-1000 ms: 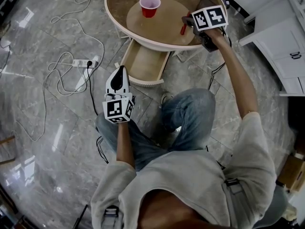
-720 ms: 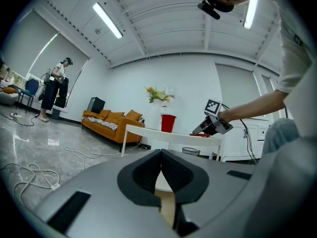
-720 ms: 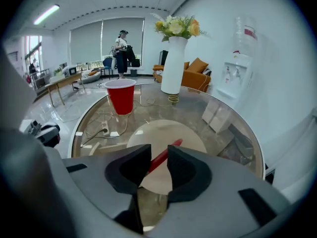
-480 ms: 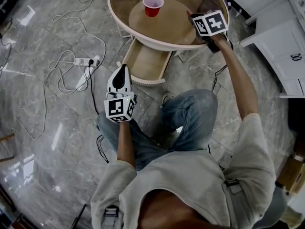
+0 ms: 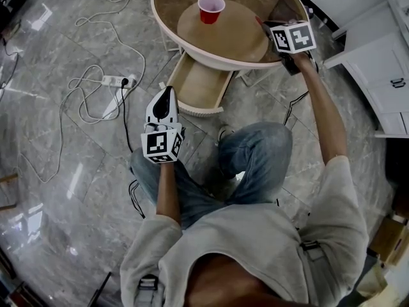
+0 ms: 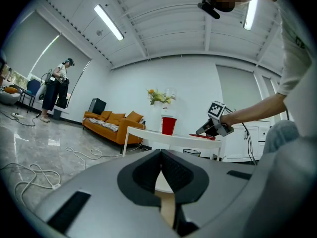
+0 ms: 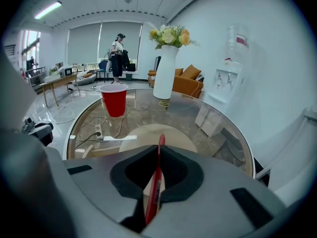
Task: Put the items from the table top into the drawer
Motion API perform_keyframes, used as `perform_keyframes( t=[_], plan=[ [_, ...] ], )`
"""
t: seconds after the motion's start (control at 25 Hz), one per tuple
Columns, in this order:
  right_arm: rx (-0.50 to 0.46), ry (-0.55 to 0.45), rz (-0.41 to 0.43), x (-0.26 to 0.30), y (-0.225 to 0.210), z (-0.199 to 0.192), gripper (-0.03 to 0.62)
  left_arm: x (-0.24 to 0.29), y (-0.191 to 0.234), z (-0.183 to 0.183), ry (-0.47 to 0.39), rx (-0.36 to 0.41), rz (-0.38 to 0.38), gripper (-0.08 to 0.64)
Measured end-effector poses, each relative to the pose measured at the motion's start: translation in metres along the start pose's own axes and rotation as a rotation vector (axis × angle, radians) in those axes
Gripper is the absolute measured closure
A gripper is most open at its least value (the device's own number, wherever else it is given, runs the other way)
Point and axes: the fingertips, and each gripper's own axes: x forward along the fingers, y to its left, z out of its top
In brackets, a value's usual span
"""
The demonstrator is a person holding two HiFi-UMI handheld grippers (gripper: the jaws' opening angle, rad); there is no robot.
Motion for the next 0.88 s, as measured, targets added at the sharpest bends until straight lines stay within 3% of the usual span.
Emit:
perform_keyframes(
  t=[0.24, 0.56, 0.76, 0.88],
  plan=[
    [-0.028, -0.062, 0.036, -0.014, 0.023, 0.016, 0.569, 0.000, -0.004, -0.001, 0.011, 0.008, -0.013, 0.545],
    [-0.015, -0.030, 0.095, -0.006, 0.034, 0.008, 0.569, -0.006, -0.001, 0.000, 0.009, -0.001, -0.009, 0.545],
    [-0.024, -0.009, 0.078, 0.000, 0.029, 0.001, 0.484, -0.004, -0.003, -0.001, 0.006, -0.004, -0.016, 0.545],
    [-0.027, 0.017, 0.075, 0.003, 0.028, -0.006, 0.477, -0.004, -0.002, -0.002, 0.006, -0.006, -0.018, 0.545]
  ],
)
